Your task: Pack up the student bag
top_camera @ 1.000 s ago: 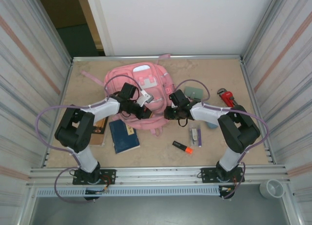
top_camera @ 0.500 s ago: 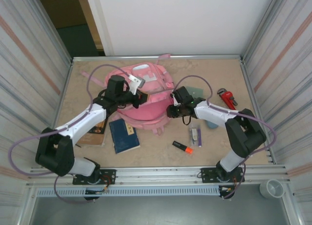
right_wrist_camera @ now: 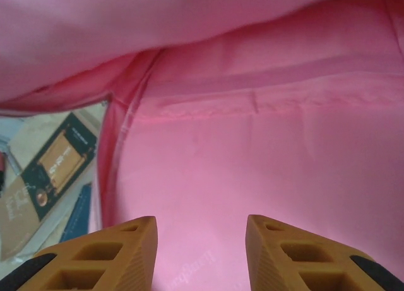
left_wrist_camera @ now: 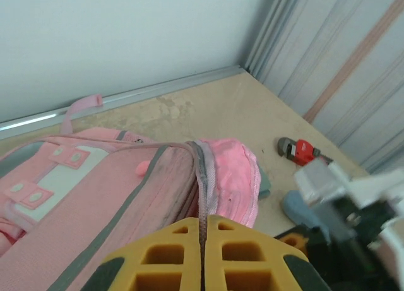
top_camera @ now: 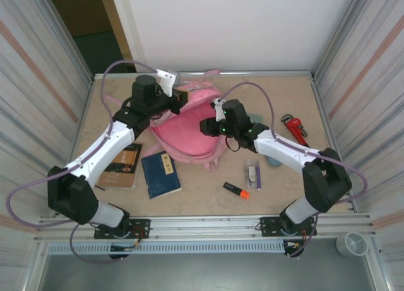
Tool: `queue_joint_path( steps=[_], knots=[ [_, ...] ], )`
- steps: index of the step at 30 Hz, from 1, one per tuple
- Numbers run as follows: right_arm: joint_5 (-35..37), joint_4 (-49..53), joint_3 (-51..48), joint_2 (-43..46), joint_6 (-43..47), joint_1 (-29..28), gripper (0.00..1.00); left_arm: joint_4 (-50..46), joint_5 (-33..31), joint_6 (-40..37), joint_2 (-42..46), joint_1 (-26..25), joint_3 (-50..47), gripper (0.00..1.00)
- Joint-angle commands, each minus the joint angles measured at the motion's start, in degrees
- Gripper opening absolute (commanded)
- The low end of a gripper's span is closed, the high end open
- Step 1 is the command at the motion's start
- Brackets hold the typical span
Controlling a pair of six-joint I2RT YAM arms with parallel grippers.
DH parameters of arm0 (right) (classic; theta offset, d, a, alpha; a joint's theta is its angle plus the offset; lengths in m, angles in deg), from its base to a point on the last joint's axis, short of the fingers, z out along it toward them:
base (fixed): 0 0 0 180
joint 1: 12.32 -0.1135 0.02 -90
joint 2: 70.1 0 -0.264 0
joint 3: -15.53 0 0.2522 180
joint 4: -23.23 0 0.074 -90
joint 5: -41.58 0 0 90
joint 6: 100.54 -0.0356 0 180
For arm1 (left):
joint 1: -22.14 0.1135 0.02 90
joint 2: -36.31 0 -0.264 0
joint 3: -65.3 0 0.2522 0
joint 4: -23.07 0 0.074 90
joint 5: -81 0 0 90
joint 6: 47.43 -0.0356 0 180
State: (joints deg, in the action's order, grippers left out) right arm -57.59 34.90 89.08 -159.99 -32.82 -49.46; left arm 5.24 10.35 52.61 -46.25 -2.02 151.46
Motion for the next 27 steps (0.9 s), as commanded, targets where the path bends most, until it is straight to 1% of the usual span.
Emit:
queue_joint_path(
  steps=[1,4,6,9,11,13,14,16,18,20,22,24,27],
  knots=[
    [2.7,-1.2,-1.6,-4.4,-2.2,1.4,0.4,0.8,1.8,5.2,-0.1,3.3,4.3,0.0],
    [2.1,1.7,-0.7,-6.7,-1.0,2.2,0.39,-0.6,3.9,5.9,-1.6,4.3,5.6,0.0],
    [2.2,5.7,1.4,-6.3,1.2,2.5,0.39,-2.4,5.2,6.1,-2.3,5.0,6.8,0.0],
    [0.9,11.0,3.4,-1.7,4.4,2.5,0.4,-2.5,8.2,7.0,-3.4,6.5,7.7,0.0],
    [-1.8,13.3,3.2,2.4,5.0,2.5,0.42,-2.3,9.8,6.7,-4.4,6.7,8.4,0.0],
    [-5.0,16.6,3.1,5.0,4.5,1.8,0.46,-0.7,10.0,7.1,-4.8,6.6,7.7,0.0],
    [-5.3,17.9,2.6,6.1,4.0,0.7,0.49,1.0,10.1,7.9,-5.0,6.7,6.7,0.0],
    [-3.7,17.6,-1.0,8.4,0.9,-4.0,0.5,3.2,10.6,8.7,-5.6,6.6,5.9,0.0],
    [-2.7,14.6,-4.9,9.4,-4.7,-9.1,0.5,2.7,11.2,8.8,-6.3,6.6,6.4,0.0],
    [-1.3,11.2,-7.2,8.5,-10.3,-14.0,0.52,2.4,11.1,8.4,-6.3,6.6,6.3,0.0],
    [2.8,11.0,-5.8,5.8,-14.0,-19.4,0.55,1.9,10.7,7.8,-6.1,6.6,6.3,0.0],
    [7.1,13.8,-2.1,1.8,-16.5,-23.3,0.58,1.4,10.2,7.3,-5.6,6.5,6.2,0.0],
    [6.6,15.6,2.3,-4.7,-19.8,-25.5,0.6,0.8,9.8,6.3,-5.1,6.2,6.1,0.0]
  ],
)
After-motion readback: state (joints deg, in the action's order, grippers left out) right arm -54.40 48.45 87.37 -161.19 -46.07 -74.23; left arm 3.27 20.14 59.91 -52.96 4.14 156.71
